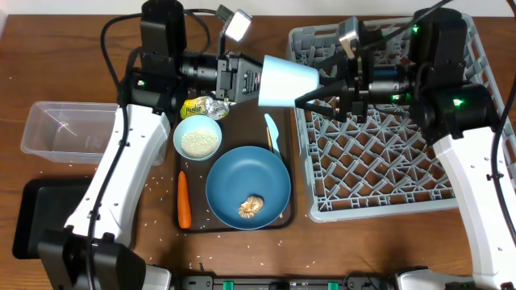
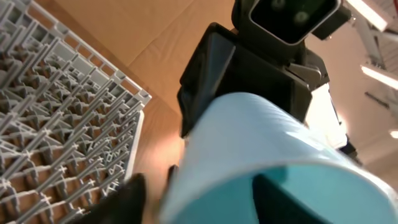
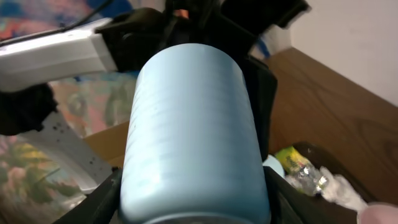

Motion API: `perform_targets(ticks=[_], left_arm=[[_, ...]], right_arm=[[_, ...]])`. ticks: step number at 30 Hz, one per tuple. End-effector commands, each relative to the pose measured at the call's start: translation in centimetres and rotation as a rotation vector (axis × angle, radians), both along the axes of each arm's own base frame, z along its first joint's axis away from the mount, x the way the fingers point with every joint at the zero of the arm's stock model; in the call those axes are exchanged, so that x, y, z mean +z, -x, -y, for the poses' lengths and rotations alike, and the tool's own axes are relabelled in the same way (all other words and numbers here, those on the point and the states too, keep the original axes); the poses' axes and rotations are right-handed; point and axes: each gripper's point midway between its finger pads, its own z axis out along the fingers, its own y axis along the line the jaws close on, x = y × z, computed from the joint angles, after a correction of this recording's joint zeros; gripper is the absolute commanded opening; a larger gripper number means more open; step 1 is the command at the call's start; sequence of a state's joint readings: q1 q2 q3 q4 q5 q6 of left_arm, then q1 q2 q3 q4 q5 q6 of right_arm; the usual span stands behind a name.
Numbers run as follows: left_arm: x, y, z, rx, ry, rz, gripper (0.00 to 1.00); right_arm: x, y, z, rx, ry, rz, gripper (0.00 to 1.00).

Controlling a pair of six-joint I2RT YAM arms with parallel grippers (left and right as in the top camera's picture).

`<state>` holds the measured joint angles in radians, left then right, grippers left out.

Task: Sort waste into correct bins and load items into the dishwasher rack
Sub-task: 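Hand the blue cup from the left gripper to the right gripper, then place the blue cup upside down in the dish rack with right gripper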

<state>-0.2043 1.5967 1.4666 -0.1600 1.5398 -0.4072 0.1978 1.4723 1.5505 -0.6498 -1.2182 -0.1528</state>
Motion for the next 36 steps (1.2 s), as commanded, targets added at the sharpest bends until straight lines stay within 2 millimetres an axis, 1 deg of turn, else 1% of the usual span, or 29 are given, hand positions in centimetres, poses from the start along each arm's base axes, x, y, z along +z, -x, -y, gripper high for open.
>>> perform_targets(ticks=[1, 3, 4, 7, 8, 9, 10, 12, 14, 16, 17, 20, 21, 22, 23, 25, 26, 28, 30, 33, 36], left_arm=[[0.8, 0.6, -0.1, -0.018, 0.012, 0.023, 0.66], [0.8, 0.5, -0.1, -0.016, 0.012, 0.027, 0.71], [0.8, 0.5, -0.2, -0.016, 0.013, 0.038, 0.72], [0.7, 0.1, -0.3, 0.002, 0.012, 0.075, 0.79], [0.6, -0.2, -0.4, 0.019, 0.006, 0.075, 0.82], [0.5, -0.6, -0.4, 0.040, -0.001, 0.076, 0.90], [0.4, -0.9, -0.5, 0.058, -0.007, 0.078, 0.95], [0.2, -1.6, -0.7, 0.096, -0.021, 0.080, 0.96], [-0.2, -2.4, -0.9, 0.139, -0.040, 0.071, 0.96], [-0.6, -3.0, -0.9, 0.180, -0.060, 0.064, 0.96], [-0.8, -3.4, -1.0, 0.204, -0.072, 0.058, 0.96], [-2.4, -5.0, -1.4, 0.311, -0.141, 0.005, 0.96], [-3.3, -5.6, -1.7, 0.360, -0.177, -0.023, 0.96], [-4.7, -6.5, -2.3, 0.435, -0.239, -0.067, 0.96], [-5.7, -6.9, -2.7, 0.476, -0.280, -0.087, 0.96], [-8.7, -7.6, -4.2, 0.589, -0.422, -0.130, 0.96], [-10.2, -7.8, -5.1, 0.644, -0.503, -0.146, 0.97], [-12.5, -7.8, -6.6, 0.719, -0.642, -0.164, 0.96], [-14.1, -7.3, -7.7, 0.758, -0.746, -0.174, 0.96], [-15.3, -6.7, -8.4, 0.781, -0.838, -0.183, 0.96], [-15.7, -6.4, -8.4, 0.777, -0.863, -0.180, 0.96]], right_arm=[[-0.1, -0.7, 0.4, -0.099, 0.043, -0.032, 0.47], [0.2, -1.1, 1.3, -0.188, 0.077, -0.020, 0.45], [0.4, -1.2, 1.9, -0.232, 0.090, -0.015, 0.45], [1.7, -1.0, 4.0, -0.361, 0.119, 0.016, 0.45], [2.0, -1.0, 5.1, -0.432, 0.131, 0.007, 0.44], [2.2, -1.0, 6.2, -0.494, 0.143, -0.001, 0.44], [2.3, -0.9, 7.6, -0.559, 0.161, -0.004, 0.45], [2.0, -0.5, 10.8, -0.720, 0.201, -0.048, 0.45], [1.4, 0.1, 13.3, -0.831, 0.241, -0.086, 0.44], [0.0, 0.9, 16.5, -0.971, 0.291, -0.171, 0.45], [-0.6, 1.2, 17.4, -1.013, 0.311, -0.201, 0.44], [-3.3, 2.1, 21.6, -1.213, 0.385, -0.367, 0.44], [-4.3, 2.5, 22.9, -1.275, 0.409, -0.425, 0.43], [-5.1, 2.8, 24.1, -1.329, 0.430, -0.478, 0.43], [-5.9, 3.1, 25.2, -1.377, 0.449, -0.526, 0.43], [-7.1, 3.3, 26.8, -1.443, 0.482, -0.599, 0.43], [-7.8, 3.4, 27.5, -1.473, 0.495, -0.639, 0.43], [-9.1, 3.5, 28.7, -1.515, 0.519, -0.713, 0.44], [-10.4, 3.6, 29.9, -1.555, 0.537, -0.800, 0.44], [-12.6, 3.4, 30.8, -1.556, 0.576, -0.909, 0.44], [-14.9, 3.1, 31.1, -1.527, 0.630, -1.017, 0.44]])
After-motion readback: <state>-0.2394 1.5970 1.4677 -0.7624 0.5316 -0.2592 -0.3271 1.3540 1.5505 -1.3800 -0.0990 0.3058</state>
